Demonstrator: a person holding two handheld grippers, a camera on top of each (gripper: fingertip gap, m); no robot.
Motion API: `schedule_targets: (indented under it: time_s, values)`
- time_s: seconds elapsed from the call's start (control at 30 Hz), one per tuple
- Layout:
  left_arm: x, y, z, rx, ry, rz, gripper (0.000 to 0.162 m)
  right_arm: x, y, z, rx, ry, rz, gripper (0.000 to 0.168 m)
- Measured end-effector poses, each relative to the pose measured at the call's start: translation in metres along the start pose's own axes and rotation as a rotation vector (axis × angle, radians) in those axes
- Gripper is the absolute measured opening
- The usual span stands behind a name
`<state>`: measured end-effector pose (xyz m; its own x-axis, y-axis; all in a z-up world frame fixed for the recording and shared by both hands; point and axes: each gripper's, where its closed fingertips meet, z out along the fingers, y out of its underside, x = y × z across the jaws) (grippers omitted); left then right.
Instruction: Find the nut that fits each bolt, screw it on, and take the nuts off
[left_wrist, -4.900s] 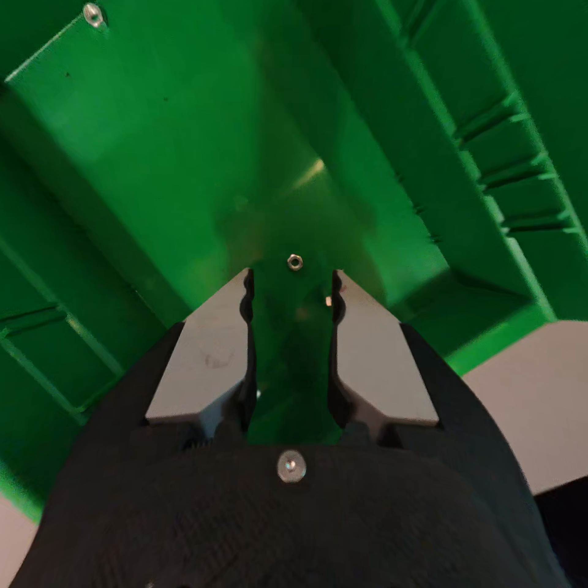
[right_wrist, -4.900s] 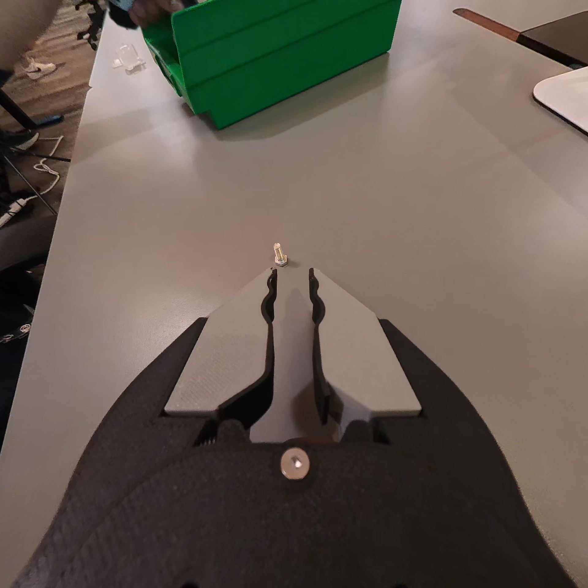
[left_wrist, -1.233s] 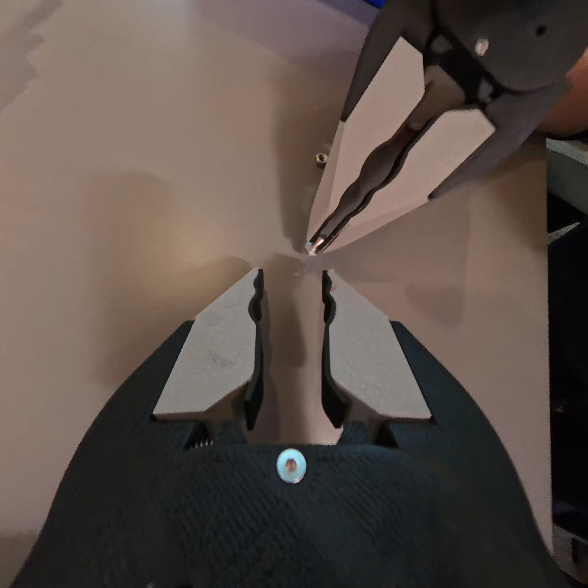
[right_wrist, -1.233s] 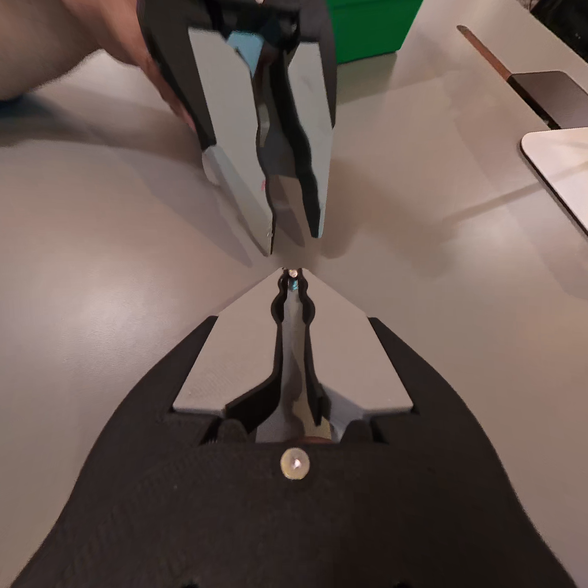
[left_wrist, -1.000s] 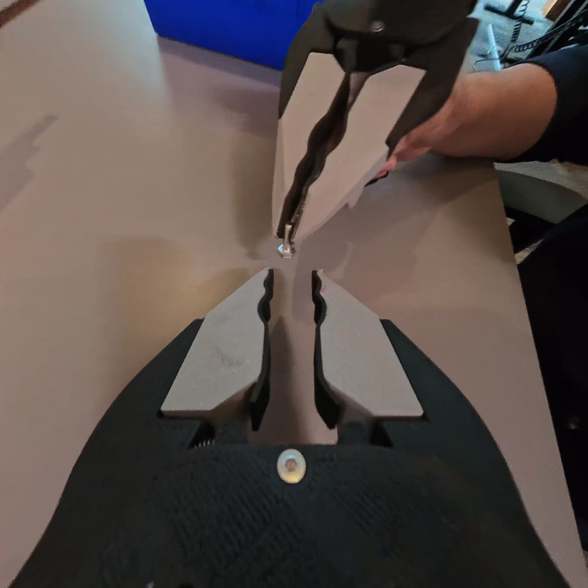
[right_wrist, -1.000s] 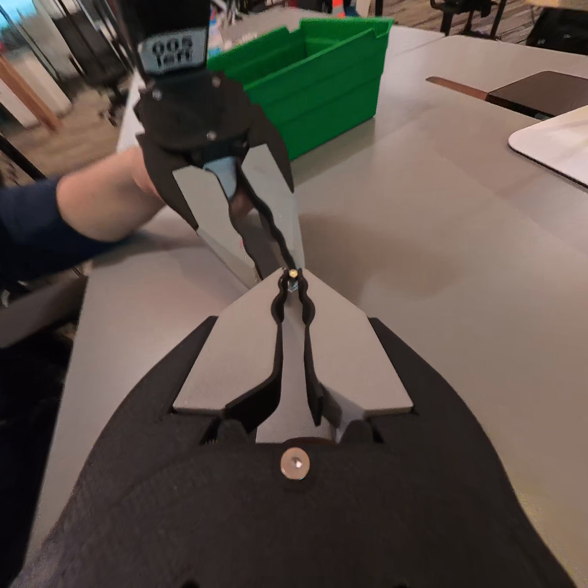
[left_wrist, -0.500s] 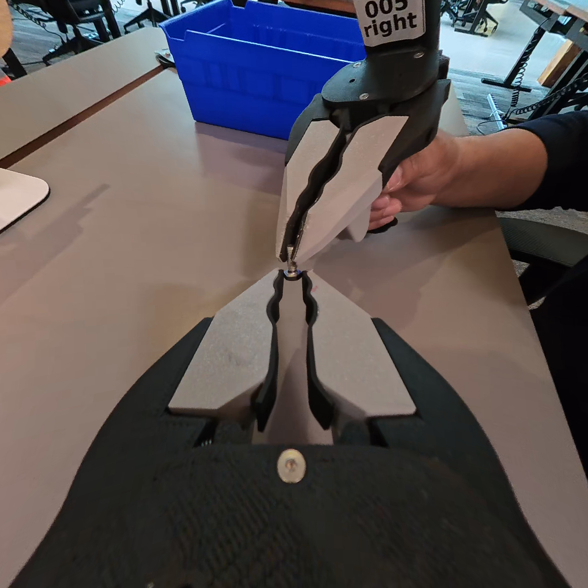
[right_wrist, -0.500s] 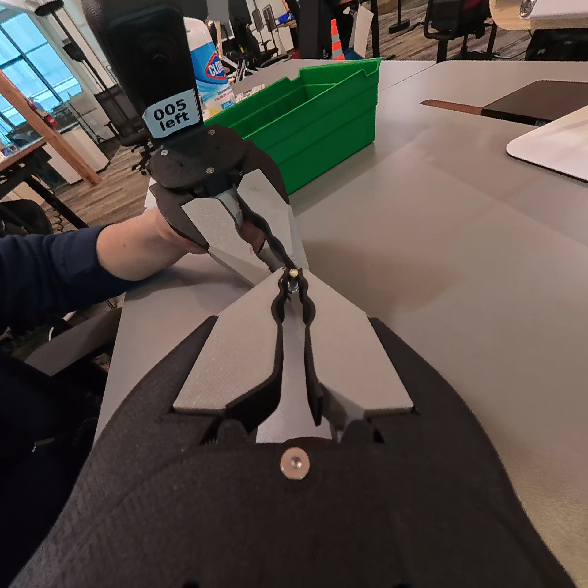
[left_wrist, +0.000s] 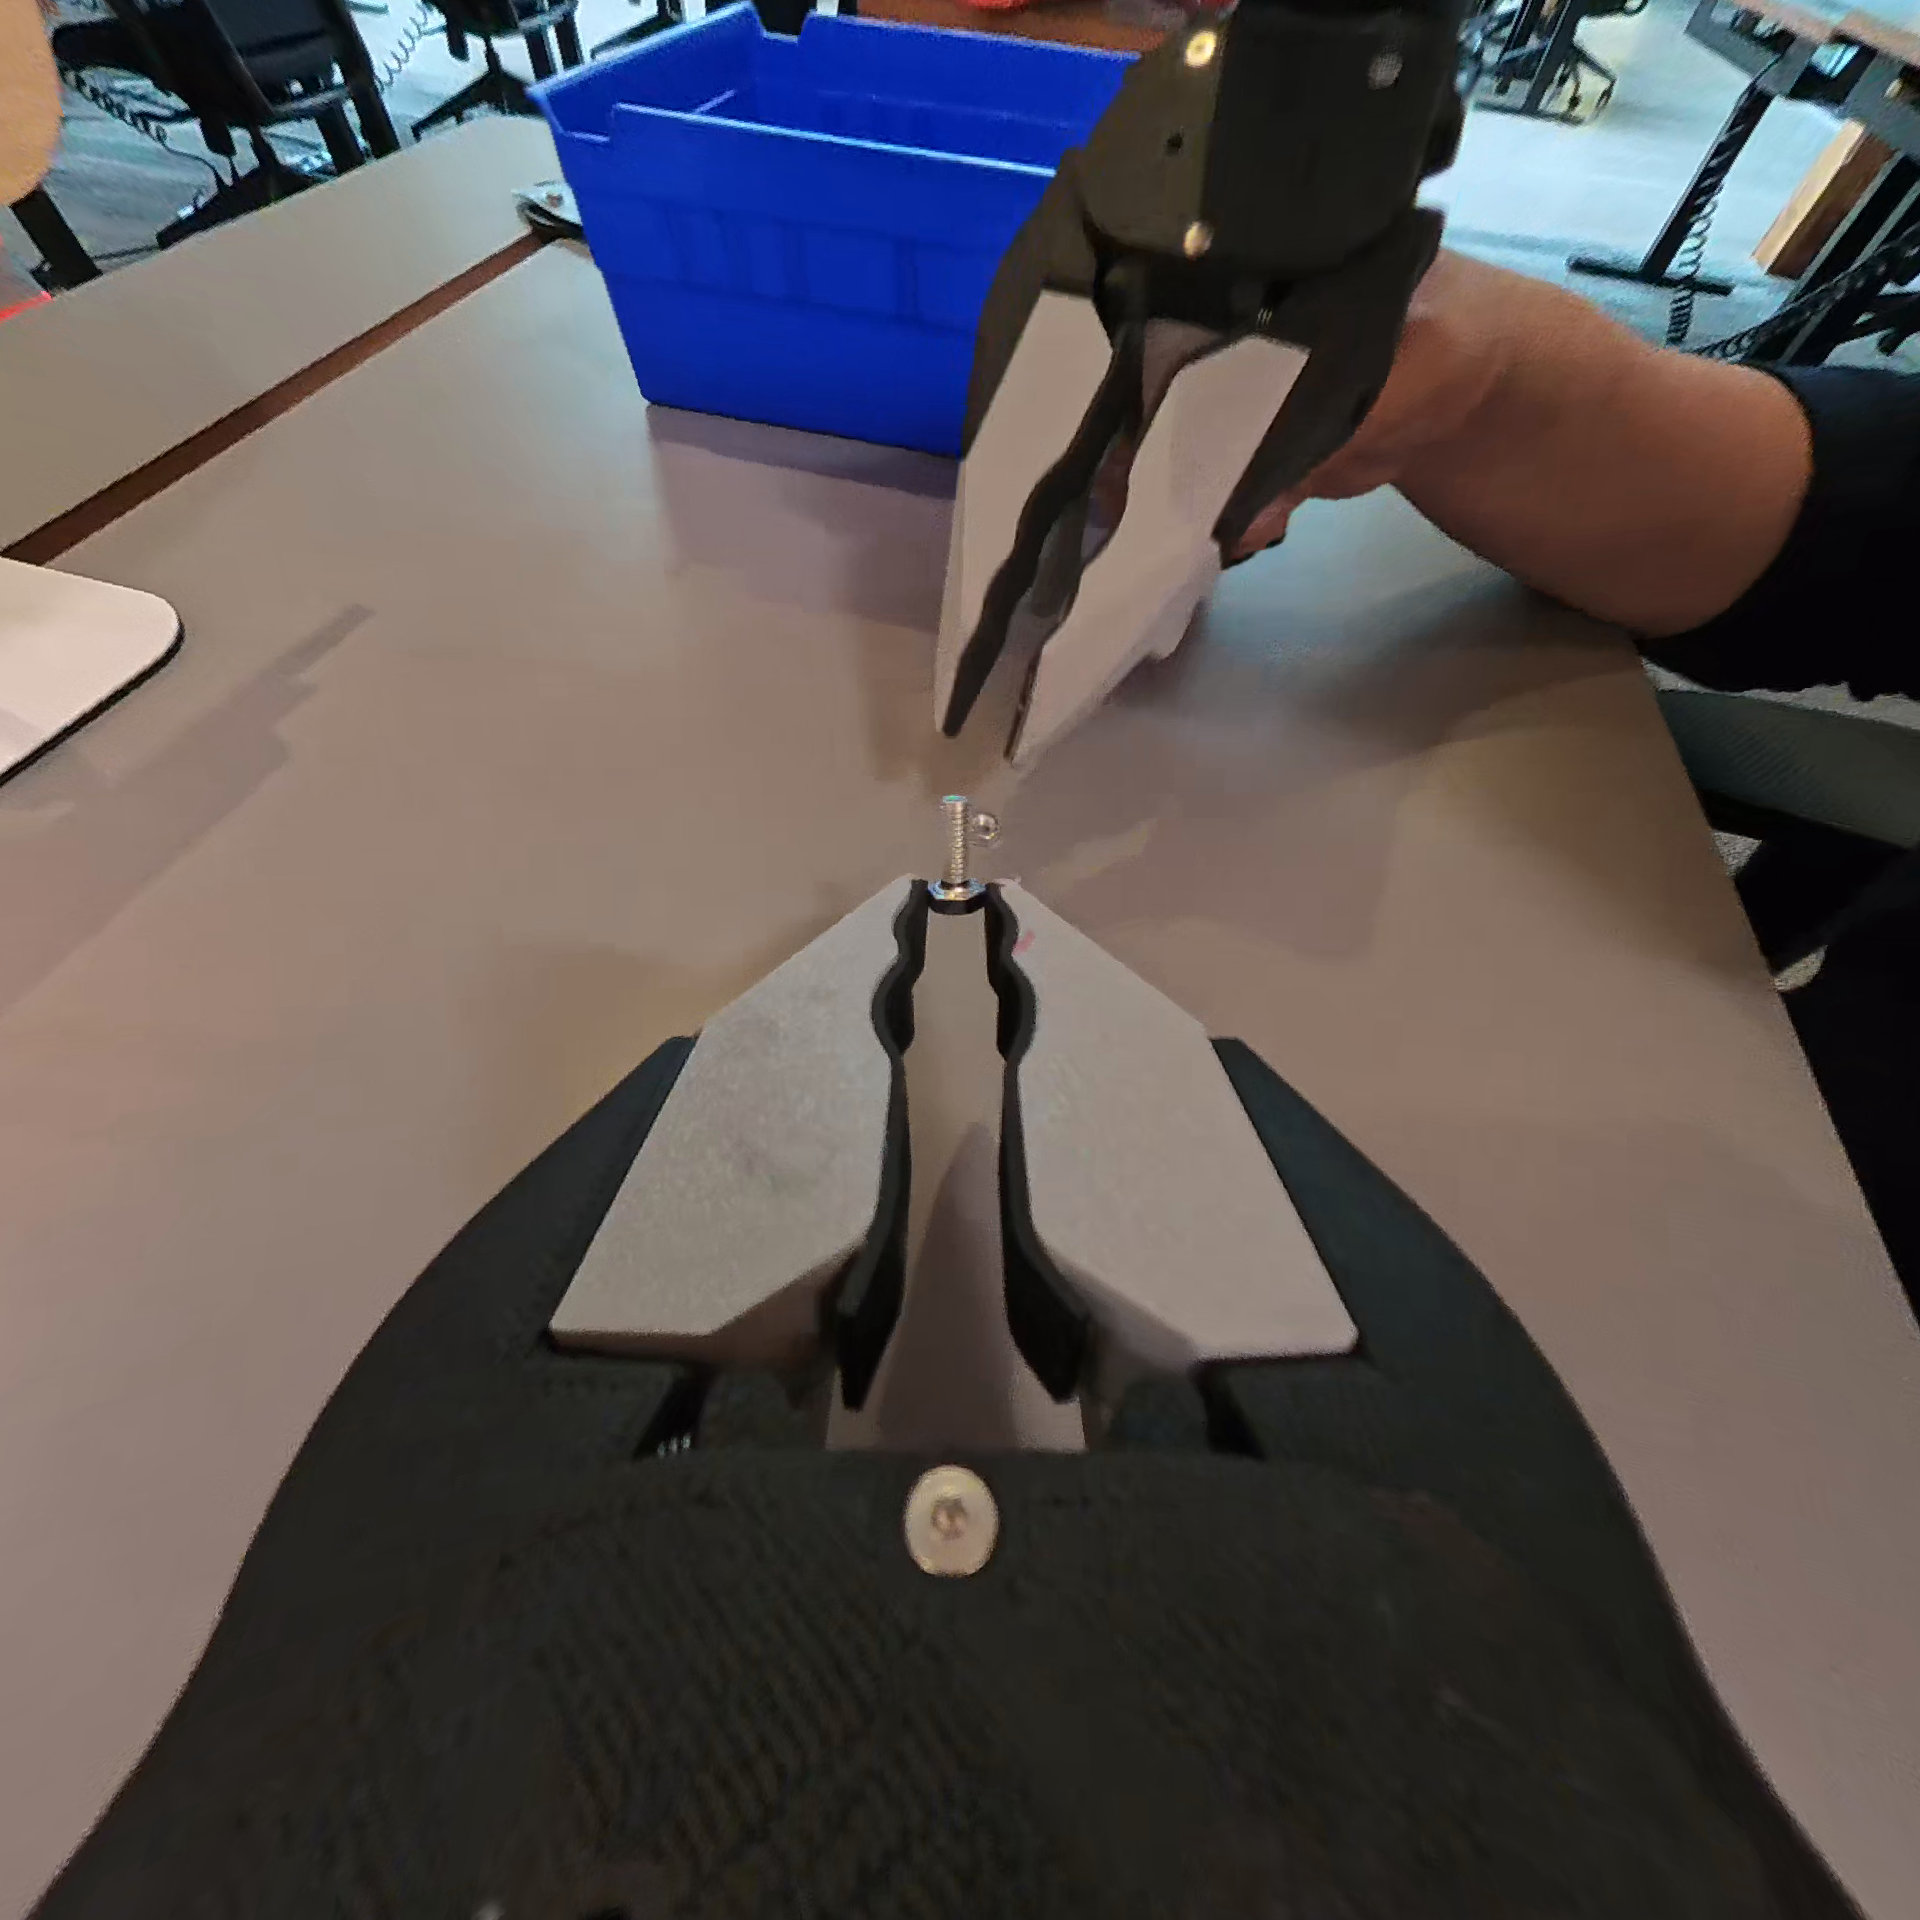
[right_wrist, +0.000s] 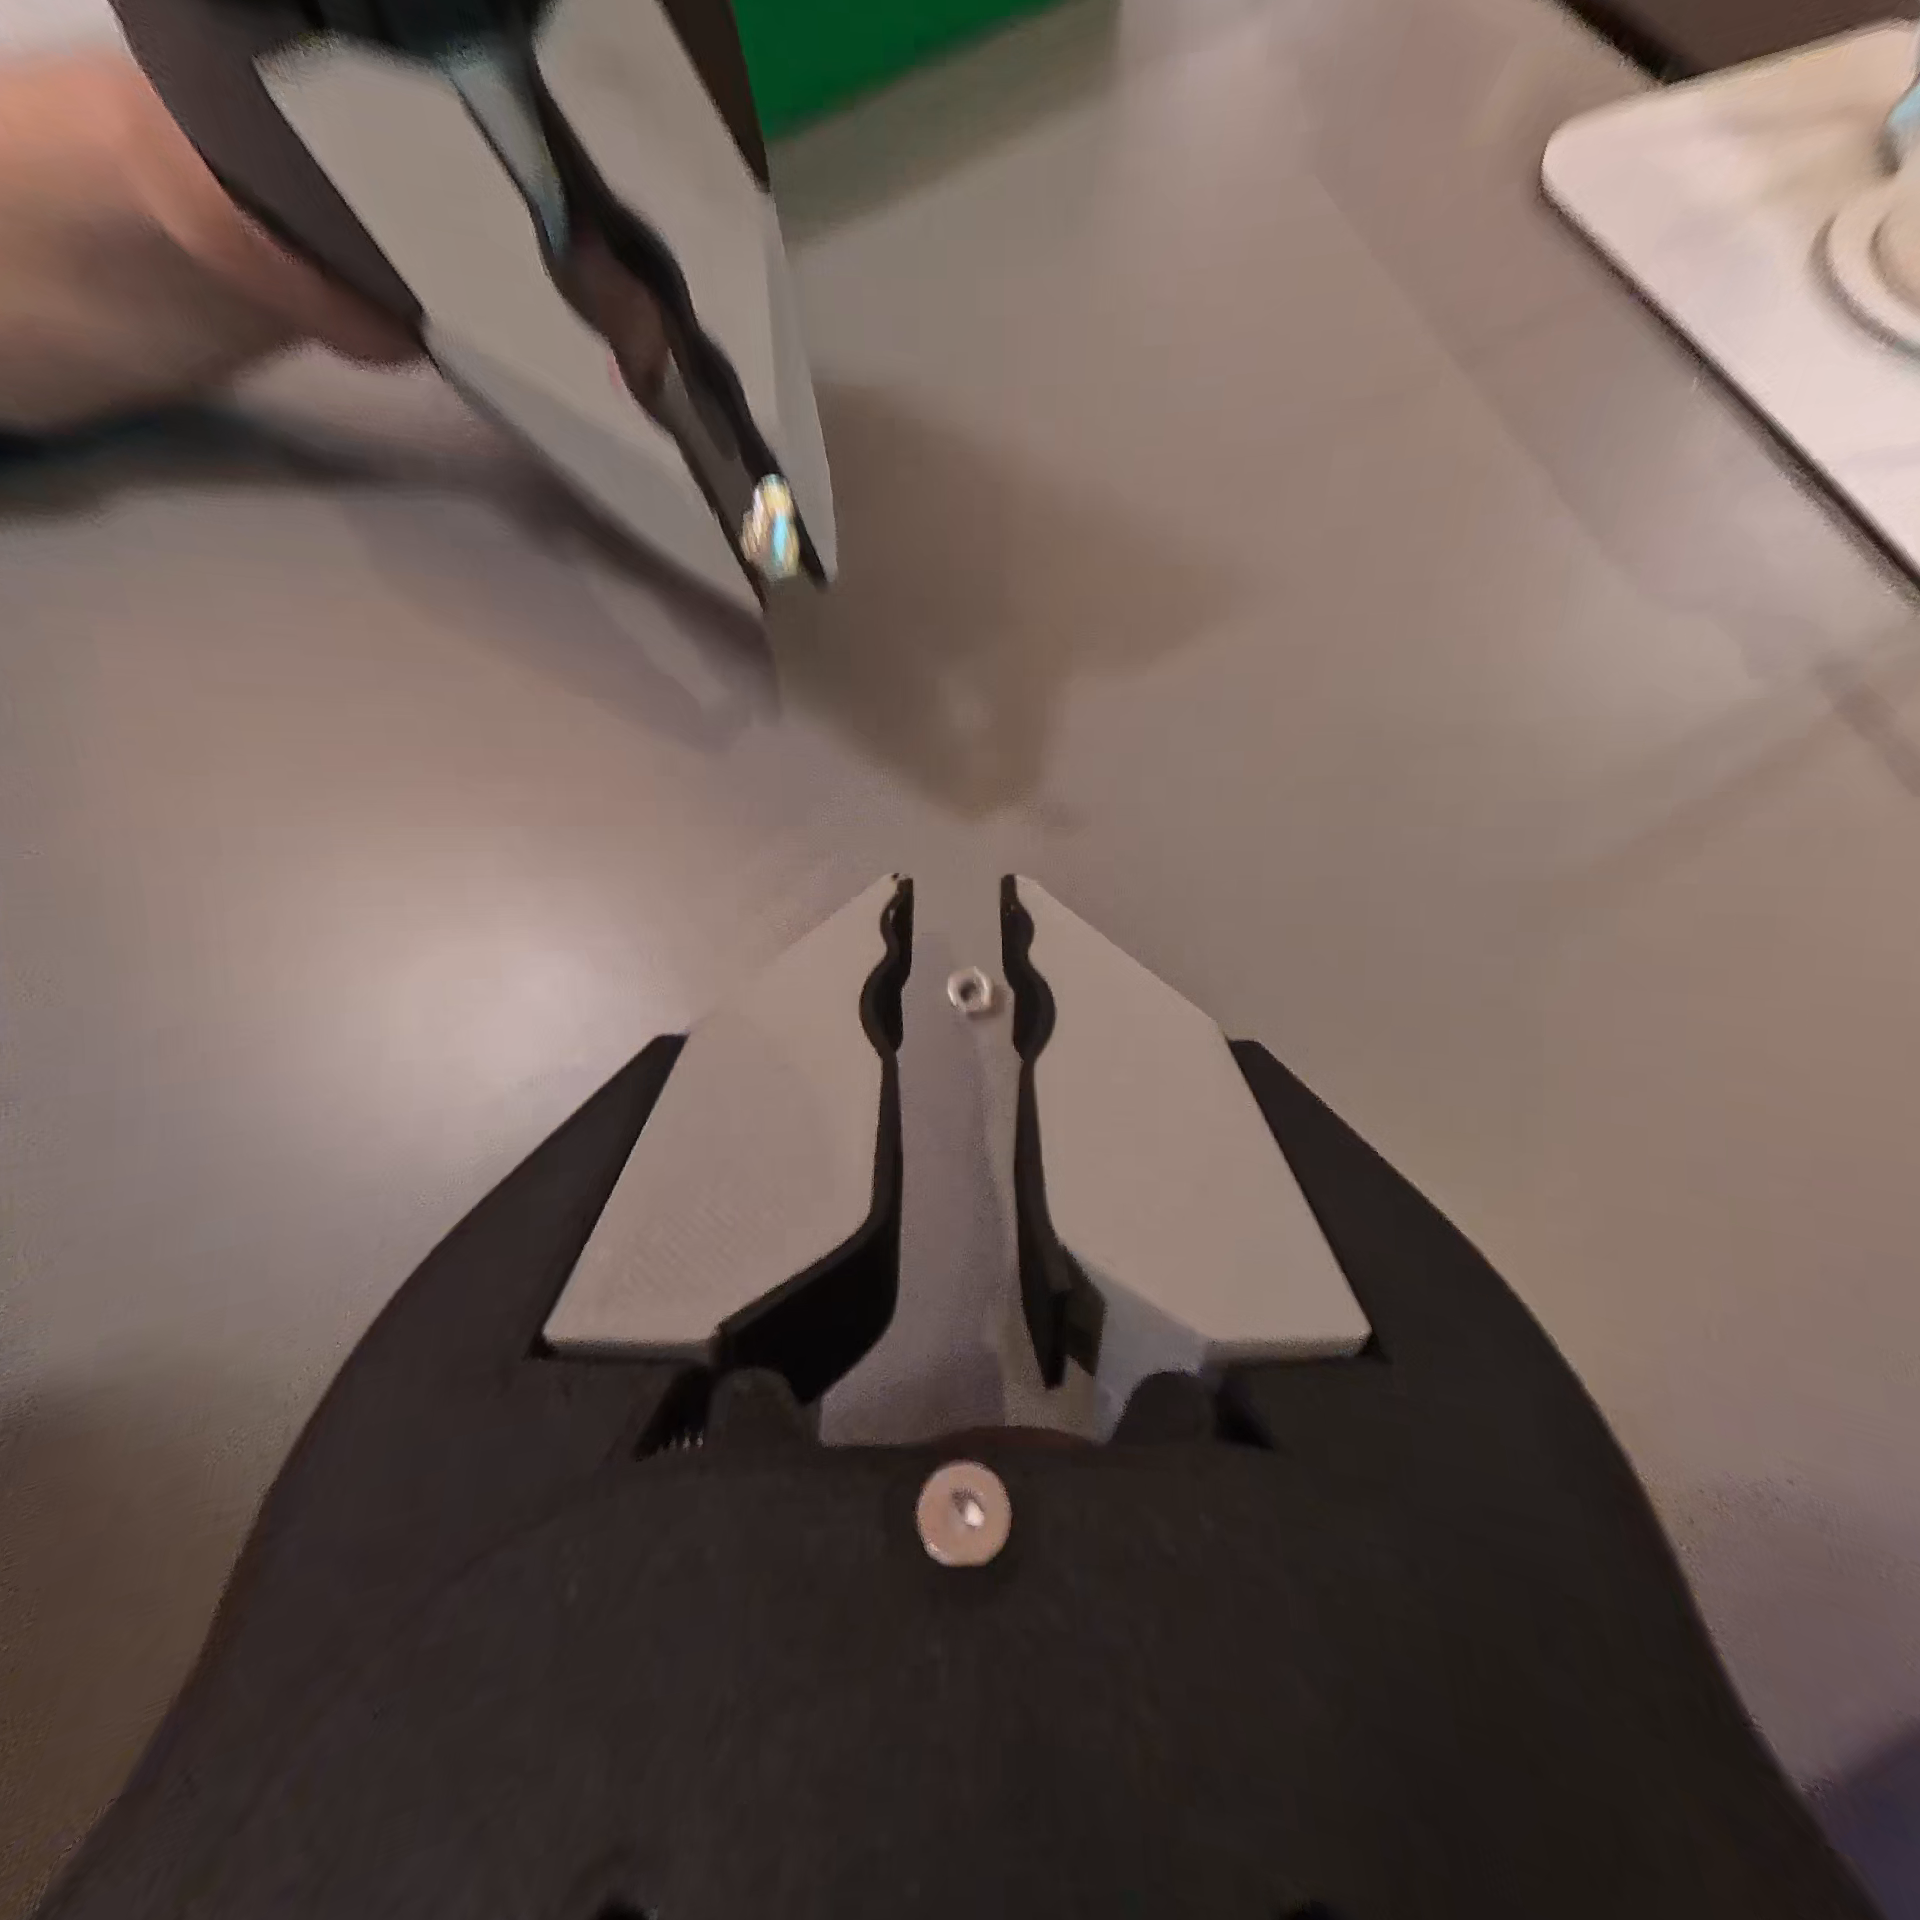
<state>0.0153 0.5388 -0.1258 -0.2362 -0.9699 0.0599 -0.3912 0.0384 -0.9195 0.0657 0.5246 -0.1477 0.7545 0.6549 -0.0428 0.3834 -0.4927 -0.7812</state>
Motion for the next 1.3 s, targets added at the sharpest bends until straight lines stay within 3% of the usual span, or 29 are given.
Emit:
schedule_targets:
  time_s: [0.17,0.43,0.7,1.07,1.3]
  values:
    - [-0.003,-0.002,-0.002,0.027,-0.008,-0.002,0.009,0.006,0.027,0.007,-0.156,0.089,-0.105,0.015]
    - [-0.002,-0.004,-0.002,0.032,-0.016,0.043,0.009,0.007,0.035,0.013,-0.197,0.109,-0.104,0.015]
    - [0.006,-0.02,-0.006,0.177,0.05,0.034,0.009,0.007,0.035,0.016,-0.188,0.093,-0.087,0.016]
    - [0.017,-0.033,-0.01,0.241,0.089,0.026,0.009,-0.025,-0.066,-0.022,0.343,-0.005,-0.043,0.011]
    - [0.022,-0.026,0.0,0.188,0.088,0.049,0.009,-0.03,-0.076,-0.021,0.401,-0.011,-0.023,0.004]
